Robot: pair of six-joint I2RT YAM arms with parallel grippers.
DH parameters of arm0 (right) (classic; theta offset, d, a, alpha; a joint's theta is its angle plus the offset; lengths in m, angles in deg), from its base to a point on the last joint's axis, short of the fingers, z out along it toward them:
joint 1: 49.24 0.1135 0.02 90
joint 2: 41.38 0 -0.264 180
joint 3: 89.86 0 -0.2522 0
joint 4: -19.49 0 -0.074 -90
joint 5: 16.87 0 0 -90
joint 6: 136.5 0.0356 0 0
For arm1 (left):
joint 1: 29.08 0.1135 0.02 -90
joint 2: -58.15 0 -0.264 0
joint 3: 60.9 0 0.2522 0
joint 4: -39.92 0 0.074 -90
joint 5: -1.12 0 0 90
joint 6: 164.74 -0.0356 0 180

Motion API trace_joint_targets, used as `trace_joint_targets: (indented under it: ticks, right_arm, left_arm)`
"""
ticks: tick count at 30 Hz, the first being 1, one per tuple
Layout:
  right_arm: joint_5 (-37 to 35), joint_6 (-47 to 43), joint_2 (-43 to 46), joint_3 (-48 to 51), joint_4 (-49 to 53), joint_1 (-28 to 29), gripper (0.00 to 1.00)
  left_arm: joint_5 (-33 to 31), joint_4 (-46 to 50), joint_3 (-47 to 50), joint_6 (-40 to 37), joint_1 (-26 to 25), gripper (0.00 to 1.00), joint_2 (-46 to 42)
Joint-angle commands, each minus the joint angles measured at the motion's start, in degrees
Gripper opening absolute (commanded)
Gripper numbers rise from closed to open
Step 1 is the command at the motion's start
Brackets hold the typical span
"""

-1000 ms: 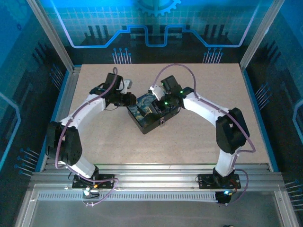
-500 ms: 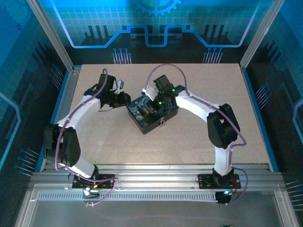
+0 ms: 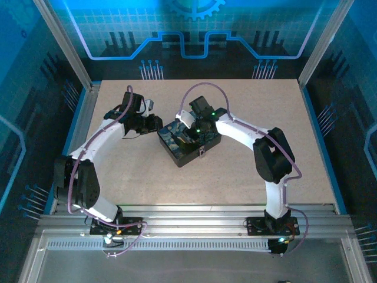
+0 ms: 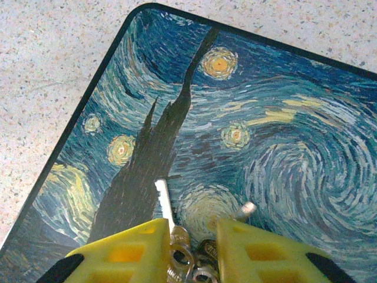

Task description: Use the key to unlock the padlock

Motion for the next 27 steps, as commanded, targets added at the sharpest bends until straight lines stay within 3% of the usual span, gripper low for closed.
trace_joint_targets:
  ticks: [1,9,15,27]
  right_arm:
    - [-0.4,-0.7,-1.4,-0.8,1.2,1.0,0.19]
    - [0.5,-1.6,-1.0,0.4,0.7,0.7,0.01]
    - [3.8,0.8,1.8,0.1,1.0,-0.3,0.0]
    - [1.1,2.9,6.4,-0.4,5.3,-1.0,0.25]
  left_arm:
    - [0.4,0.2,0.8,0.3,-0.1,0.26,-1.9]
    - [-0.1,0.9,1.3,0.0,0.0,0.26,-2.9]
    - [1.2,2.2,1.3,0.1,0.0,0.26,-3.3]
    - [3.1,1.8,2.0,2.3,-0.1,0.27,-4.3]
